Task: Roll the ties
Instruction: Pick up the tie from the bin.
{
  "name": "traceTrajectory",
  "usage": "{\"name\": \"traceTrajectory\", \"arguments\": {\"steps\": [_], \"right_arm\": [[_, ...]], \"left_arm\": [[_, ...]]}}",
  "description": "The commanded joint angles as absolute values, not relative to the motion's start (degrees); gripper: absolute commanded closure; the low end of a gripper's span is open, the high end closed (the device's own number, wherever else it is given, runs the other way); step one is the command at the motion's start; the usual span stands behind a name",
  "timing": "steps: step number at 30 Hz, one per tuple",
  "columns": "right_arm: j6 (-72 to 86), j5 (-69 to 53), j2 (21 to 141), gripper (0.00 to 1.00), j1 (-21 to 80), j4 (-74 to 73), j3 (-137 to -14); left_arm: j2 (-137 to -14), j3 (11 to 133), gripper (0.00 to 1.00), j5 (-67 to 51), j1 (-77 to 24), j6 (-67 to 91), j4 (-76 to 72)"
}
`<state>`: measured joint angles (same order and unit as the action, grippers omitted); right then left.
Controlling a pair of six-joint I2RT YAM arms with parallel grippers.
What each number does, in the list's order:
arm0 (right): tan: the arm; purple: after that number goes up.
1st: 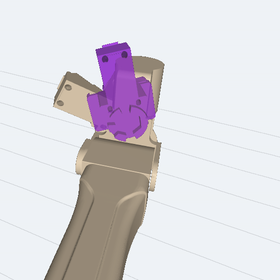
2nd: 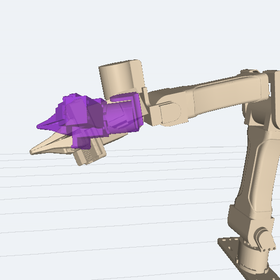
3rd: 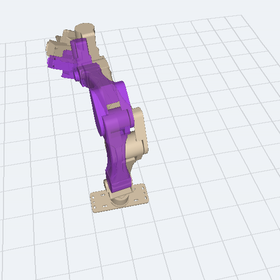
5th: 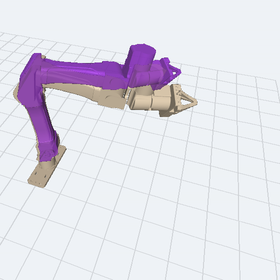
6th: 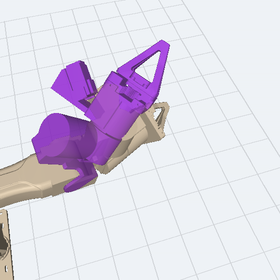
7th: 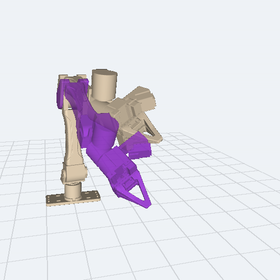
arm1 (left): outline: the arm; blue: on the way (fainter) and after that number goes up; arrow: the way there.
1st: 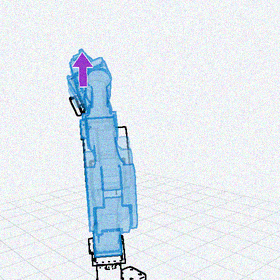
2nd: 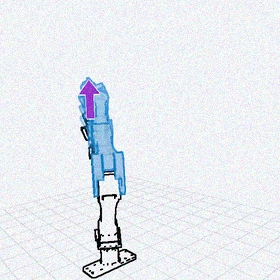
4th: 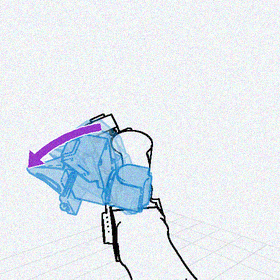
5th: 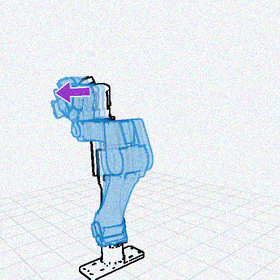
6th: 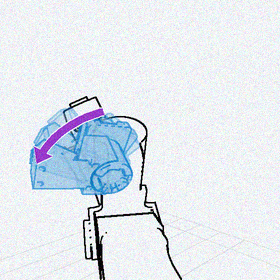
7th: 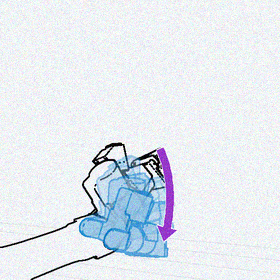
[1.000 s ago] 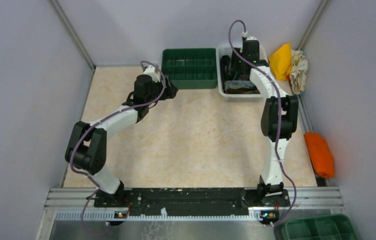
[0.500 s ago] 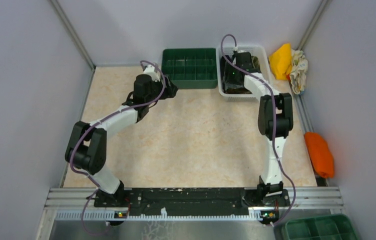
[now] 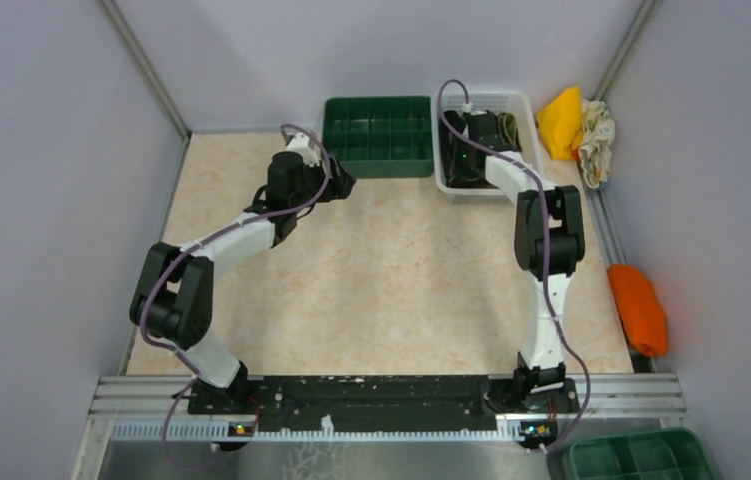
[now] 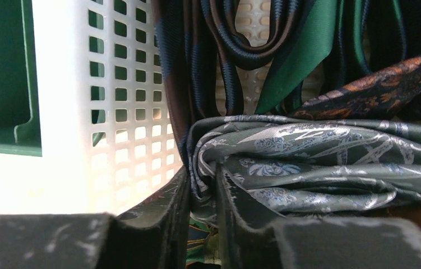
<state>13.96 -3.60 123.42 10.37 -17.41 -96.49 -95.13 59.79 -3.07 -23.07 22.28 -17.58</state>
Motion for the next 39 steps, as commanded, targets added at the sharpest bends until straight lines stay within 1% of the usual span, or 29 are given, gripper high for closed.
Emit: {"name": "traceTrajectory", "arguments": {"steps": [1,2,6,10,16,19,25,31,32,34,36,37,39], "right_arm": [[13.02,-2.65,122.82,0.9,10.63,-17.16,-101.26],[12.94,-2.26,122.82,1.0,10.62,-17.14,-101.59],[12.18,-0.42,121.96,1.0,10.61,-16.59,-103.04],[11.8,-0.18,117.51,1.0,10.62,-15.64,-103.32],[11.51,-0.8,109.21,1.0,10.72,-13.63,-99.37],[11.37,-1.3,107.77,1.0,10.72,-13.73,-98.36],[10.46,-2.3,113.43,1.0,10.7,-17.92,-101.53],[10.52,-2.89,118.36,1.0,10.65,-17.68,-101.5],[10.39,-2.97,118.81,0.97,10.73,-17.73,-101.63],[10.02,-3.29,119.28,0.79,10.72,-17.84,-101.69],[9.55,-4.02,119.52,0.67,10.71,-18.08,-101.58],[9.58,-4.08,119.53,0.64,10.68,-18.18,-101.29],[9.54,-4.18,119.33,0.62,10.72,-18.09,-100.13]], "left_arm": [[-94.59,58.82,0.19,-3.3,-22.76,22.51,-18.11],[-94.62,58.8,0.19,-3.26,-22.76,22.46,-17.95],[-94.4,58.54,0.21,-3.01,-22.76,22.56,-17.63],[-94.27,58.54,0.21,-3.03,-22.74,22.85,-17.26],[-93.7,58.06,0.22,-2.96,-22.76,22.85,-17.23],[-93.71,57.88,0.22,-2.9,-22.71,22.85,-17.3],[-94.21,57.57,0.22,-2.86,-22.76,23.02,-17.16],[-94.57,57.48,0.22,-1.25,-22.7,22.89,-16.24],[-94.57,57.52,0.22,-0.91,-22.76,22.81,-16.04],[-94.78,57.56,0.22,-0.45,-22.68,22.72,-15.72],[-94.87,57.78,0.23,-0.48,-22.68,22.68,-15.24],[-95.05,57.89,0.23,1.07,-22.68,22.6,-15.08],[-95.27,58.05,0.23,1.56,-22.68,22.5,-14.72]]}}
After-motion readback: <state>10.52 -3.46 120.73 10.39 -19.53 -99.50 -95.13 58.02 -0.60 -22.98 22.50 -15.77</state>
